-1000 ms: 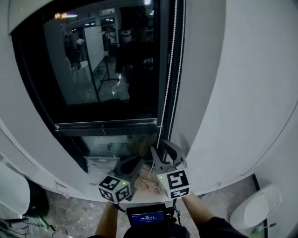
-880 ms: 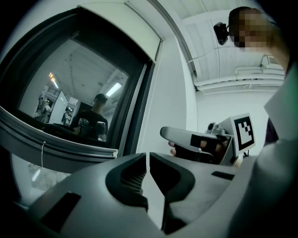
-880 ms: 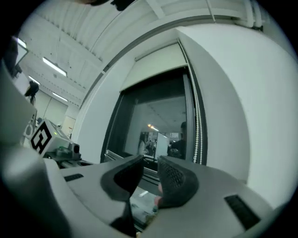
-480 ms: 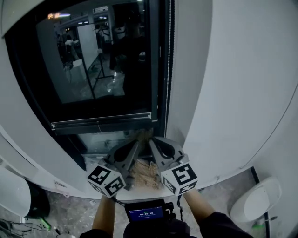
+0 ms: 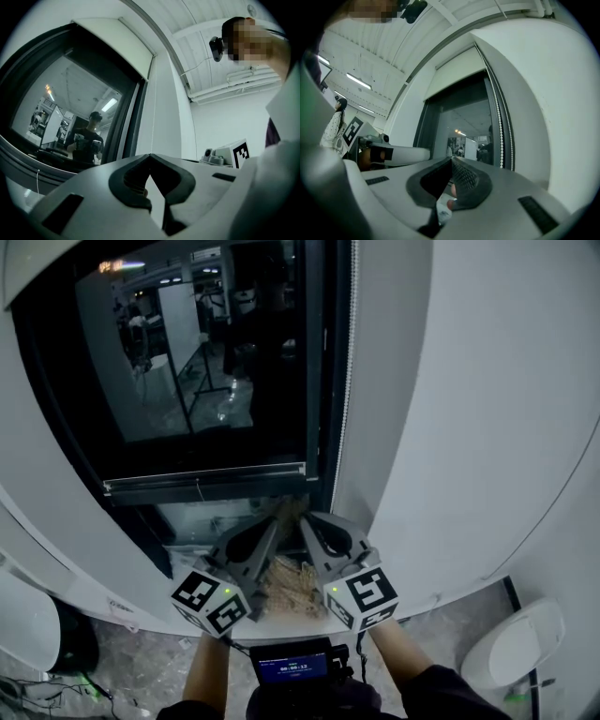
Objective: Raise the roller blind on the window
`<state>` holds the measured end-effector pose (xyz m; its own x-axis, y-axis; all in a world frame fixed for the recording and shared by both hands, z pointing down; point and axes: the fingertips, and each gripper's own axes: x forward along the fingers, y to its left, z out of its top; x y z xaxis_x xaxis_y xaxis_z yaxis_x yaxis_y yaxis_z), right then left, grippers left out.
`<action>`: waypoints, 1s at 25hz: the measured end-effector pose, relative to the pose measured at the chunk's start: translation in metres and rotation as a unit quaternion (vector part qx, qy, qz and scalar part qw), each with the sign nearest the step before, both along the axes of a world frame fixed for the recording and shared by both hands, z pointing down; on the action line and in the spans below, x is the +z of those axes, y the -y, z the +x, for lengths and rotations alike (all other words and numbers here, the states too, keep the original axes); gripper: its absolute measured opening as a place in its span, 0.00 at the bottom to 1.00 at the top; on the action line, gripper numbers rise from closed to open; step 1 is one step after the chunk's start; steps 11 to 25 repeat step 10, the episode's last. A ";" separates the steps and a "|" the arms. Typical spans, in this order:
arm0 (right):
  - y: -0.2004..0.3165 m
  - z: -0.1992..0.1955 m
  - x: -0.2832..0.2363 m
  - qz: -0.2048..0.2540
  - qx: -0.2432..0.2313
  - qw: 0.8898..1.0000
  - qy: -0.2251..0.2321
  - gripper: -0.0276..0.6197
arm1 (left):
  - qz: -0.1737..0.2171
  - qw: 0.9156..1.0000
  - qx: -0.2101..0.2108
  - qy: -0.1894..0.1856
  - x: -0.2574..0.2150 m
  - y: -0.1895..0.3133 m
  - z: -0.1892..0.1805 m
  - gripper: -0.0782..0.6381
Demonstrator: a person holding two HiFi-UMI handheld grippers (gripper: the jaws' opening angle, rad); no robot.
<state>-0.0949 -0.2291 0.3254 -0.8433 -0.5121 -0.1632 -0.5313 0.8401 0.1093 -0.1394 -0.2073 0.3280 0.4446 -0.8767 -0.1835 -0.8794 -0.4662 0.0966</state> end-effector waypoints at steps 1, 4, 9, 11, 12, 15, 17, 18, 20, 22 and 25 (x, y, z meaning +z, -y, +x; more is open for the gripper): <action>0.000 0.000 0.000 0.001 0.000 1.000 0.000 0.05 | 0.003 1.000 0.000 0.002 0.000 0.000 0.000 0.12; -0.001 -0.001 -0.001 0.001 -0.001 1.000 0.001 0.05 | 0.003 1.000 -0.001 0.005 0.000 0.000 0.000 0.12; -0.001 -0.001 -0.001 0.000 -0.002 1.000 0.002 0.05 | 0.004 1.000 -0.002 0.006 0.003 0.002 -0.002 0.12; -0.001 -0.001 -0.001 0.000 -0.002 1.000 0.002 0.05 | 0.003 1.000 -0.002 0.005 0.004 0.002 -0.002 0.12; -0.001 -0.001 -0.001 0.000 -0.002 1.000 0.002 0.05 | 0.003 1.000 -0.002 0.005 0.004 0.002 -0.002 0.12; -0.001 -0.001 -0.001 0.000 -0.002 1.000 0.002 0.05 | 0.003 1.000 -0.002 0.005 0.004 0.002 -0.002 0.12; -0.001 -0.001 -0.001 0.000 -0.002 1.000 0.002 0.05 | 0.003 1.000 -0.002 0.005 0.004 0.002 -0.002 0.12; -0.001 -0.001 -0.001 0.000 -0.002 1.000 0.002 0.05 | 0.003 1.000 -0.002 0.005 0.004 0.002 -0.002 0.12; -0.001 -0.001 -0.001 0.000 -0.002 1.000 0.002 0.05 | 0.003 1.000 -0.002 0.005 0.004 0.002 -0.002 0.12; -0.001 -0.001 -0.001 0.000 -0.002 1.000 0.002 0.05 | 0.003 1.000 -0.002 0.005 0.004 0.002 -0.002 0.12; -0.001 -0.001 -0.001 0.000 -0.002 1.000 0.002 0.05 | 0.003 1.000 -0.002 0.005 0.004 0.002 -0.002 0.12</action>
